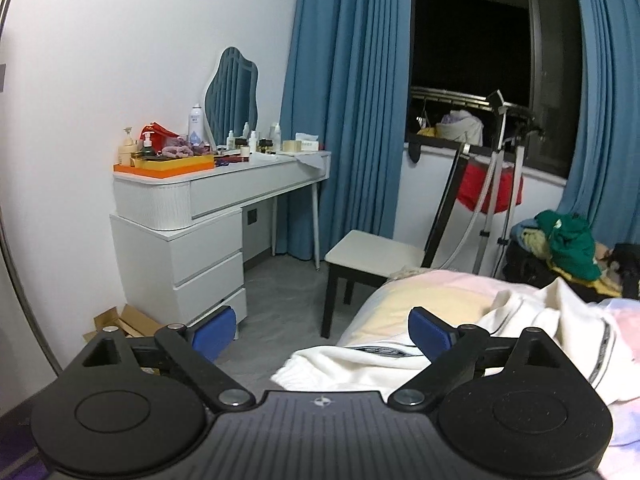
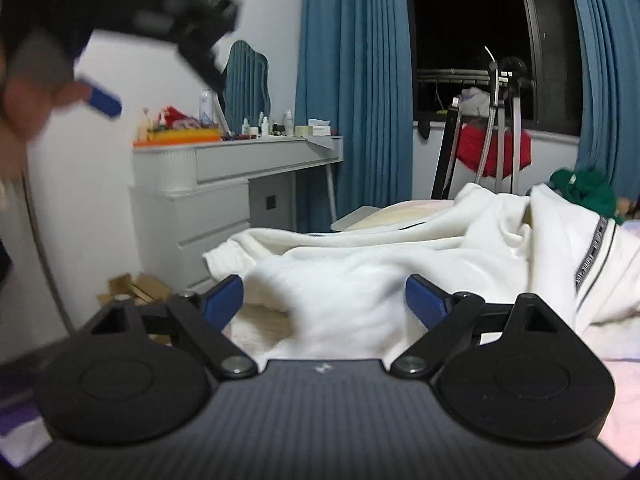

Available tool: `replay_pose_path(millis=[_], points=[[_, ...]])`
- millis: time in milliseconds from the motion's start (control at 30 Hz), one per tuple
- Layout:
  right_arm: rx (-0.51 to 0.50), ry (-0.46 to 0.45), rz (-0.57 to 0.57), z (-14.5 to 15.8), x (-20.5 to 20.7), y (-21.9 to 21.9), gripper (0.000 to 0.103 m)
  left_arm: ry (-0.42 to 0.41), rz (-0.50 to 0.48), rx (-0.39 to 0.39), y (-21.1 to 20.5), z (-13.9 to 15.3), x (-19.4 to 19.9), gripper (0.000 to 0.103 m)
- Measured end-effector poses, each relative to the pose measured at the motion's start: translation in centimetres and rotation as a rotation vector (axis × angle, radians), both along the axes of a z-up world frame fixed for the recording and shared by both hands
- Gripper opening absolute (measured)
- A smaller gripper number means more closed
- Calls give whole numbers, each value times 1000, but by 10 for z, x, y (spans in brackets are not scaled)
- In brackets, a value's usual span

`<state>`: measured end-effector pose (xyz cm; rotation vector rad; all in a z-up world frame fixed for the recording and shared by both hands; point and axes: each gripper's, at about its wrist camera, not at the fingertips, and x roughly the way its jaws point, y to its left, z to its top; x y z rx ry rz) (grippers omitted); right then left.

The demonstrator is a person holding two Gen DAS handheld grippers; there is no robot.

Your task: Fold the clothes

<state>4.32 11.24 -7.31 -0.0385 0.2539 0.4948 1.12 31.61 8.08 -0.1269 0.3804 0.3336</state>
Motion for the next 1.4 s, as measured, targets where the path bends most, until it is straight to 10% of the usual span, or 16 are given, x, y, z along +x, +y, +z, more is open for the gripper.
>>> replay_pose_path(millis=[333,667,1400], points=[[85,21,10,74,1,-137,90,-26,-127,-67,-101,-17,2,94],[155,76,-248,96,-7,-290,90,25,-296,-26,-226,-53,22,94],[477,375,-434,17,79,-421,90,266,-332,208,-349,-112,391,86]])
